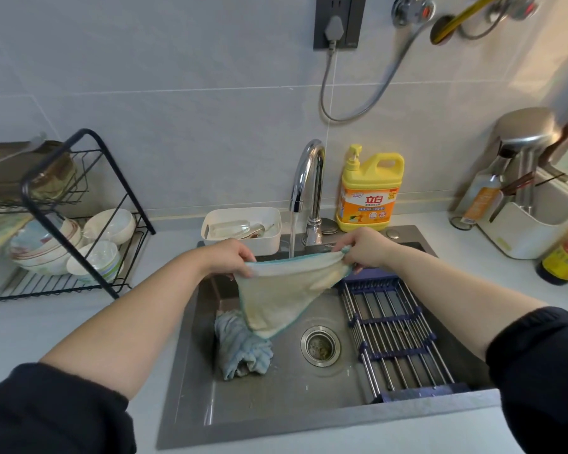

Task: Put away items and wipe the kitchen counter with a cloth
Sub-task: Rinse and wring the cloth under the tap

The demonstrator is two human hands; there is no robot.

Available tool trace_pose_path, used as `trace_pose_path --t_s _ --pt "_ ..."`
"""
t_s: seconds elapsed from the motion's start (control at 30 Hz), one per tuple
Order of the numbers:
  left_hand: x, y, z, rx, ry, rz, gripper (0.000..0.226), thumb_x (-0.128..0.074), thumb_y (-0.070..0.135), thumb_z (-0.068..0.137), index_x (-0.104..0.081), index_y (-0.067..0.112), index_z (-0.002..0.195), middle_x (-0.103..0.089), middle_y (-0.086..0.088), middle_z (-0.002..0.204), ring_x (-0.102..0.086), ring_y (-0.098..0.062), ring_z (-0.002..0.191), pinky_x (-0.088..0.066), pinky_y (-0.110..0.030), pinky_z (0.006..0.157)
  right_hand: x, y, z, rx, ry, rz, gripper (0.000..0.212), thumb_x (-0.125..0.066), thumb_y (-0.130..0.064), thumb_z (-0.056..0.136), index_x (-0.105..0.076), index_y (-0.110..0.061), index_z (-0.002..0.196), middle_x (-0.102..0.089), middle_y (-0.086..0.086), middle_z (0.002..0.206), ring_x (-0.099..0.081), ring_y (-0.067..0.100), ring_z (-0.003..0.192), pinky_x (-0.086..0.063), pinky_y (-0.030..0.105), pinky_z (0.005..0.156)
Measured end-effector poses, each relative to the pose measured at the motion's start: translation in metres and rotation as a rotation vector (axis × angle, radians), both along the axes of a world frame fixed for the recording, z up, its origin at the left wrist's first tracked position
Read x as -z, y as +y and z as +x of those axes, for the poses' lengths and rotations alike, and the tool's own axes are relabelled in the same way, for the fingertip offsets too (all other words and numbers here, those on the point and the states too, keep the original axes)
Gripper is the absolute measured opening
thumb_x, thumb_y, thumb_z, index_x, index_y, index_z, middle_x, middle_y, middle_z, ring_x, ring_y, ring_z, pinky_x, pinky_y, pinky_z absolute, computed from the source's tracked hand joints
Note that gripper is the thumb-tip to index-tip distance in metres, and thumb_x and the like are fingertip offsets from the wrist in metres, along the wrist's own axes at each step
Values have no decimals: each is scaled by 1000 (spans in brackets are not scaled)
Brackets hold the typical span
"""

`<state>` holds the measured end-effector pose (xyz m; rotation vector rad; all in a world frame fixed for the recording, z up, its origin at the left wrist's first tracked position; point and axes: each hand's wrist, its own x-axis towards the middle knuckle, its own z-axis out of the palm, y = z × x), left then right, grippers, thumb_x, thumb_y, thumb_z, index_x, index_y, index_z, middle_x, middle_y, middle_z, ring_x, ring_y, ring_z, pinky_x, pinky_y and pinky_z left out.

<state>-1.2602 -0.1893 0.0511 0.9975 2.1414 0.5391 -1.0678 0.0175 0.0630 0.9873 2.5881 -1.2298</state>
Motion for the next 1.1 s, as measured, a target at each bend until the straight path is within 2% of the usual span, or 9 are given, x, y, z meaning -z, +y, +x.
trace_pose_path --t_s 0.13,0.27,0.37,0.47,0.57,0.7,0.87,0.97,1.1 --pt "-1 0 4 -95 204 175 16 -76 8 77 -72 9 92 -65 -1 82 -57 -11 76 -44 -17 68 0 -1 -2 193 201 -81 35 -50 10 88 -73 -14 98 -64 9 104 -64 19 82 -56 21 61" --pt "-9 17 27 -107 178 453 19 -77 2 73 -70 15 85 -64 6 80 -59 -6 76 -46 -14 71 2 -18 -14 67 264 -340 48 -58 8 87 -59 -18 128 -62 12 99 -65 22 75 -58 23 62" --pt "-13 26 39 -100 69 574 23 -76 -3 73 -67 16 82 -65 4 80 -62 -7 78 -51 -16 75 7 -40 -30 -123 147 -244 50 -63 5 84 -57 -22 126 -56 -2 84 -59 14 71 -56 21 65" --pt "-12 23 42 -103 39 596 22 -75 0 75 -67 12 91 -66 3 86 -63 -4 81 -50 -10 73 14 -48 -42 -108 114 -224 26 -67 0 83 -67 -13 106 -60 5 87 -60 20 82 -57 30 73" --pt "4 10 27 -208 -110 620 43 -76 3 75 -60 17 112 -65 3 104 -63 -8 98 -49 -20 86 14 -47 -45 1 151 -379 15 -65 3 83 -65 -9 92 -63 14 94 -64 25 89 -58 36 80" --pt "38 9 30 -79 -356 415 87 -82 7 69 -35 26 139 -54 9 128 -49 -7 121 -41 -26 102 4 -48 -45 112 274 -764 15 -53 10 88 -58 -3 93 -60 18 97 -65 26 89 -60 29 69" --pt "69 42 56 -181 -298 363 30 -79 17 70 -67 20 97 -70 0 94 -65 -18 95 -49 -33 90 -6 -44 -44 219 454 -993 20 -47 12 89 -57 2 103 -61 23 105 -66 31 93 -59 35 75" --pt "78 47 46 -284 -226 341 16 -72 23 78 -71 9 87 -71 -6 86 -64 -18 84 -50 -31 80 -8 -27 -35 364 607 -1051 21 -44 12 90 -55 -1 101 -63 19 100 -68 30 90 -59 37 75" --pt "70 43 24 -338 -524 440 33 -70 7 81 -63 10 113 -68 -3 97 -63 -16 91 -51 -25 82 23 -6 -11 593 673 -1160 26 -42 9 90 -50 -2 113 -62 21 107 -70 31 90 -60 34 65"
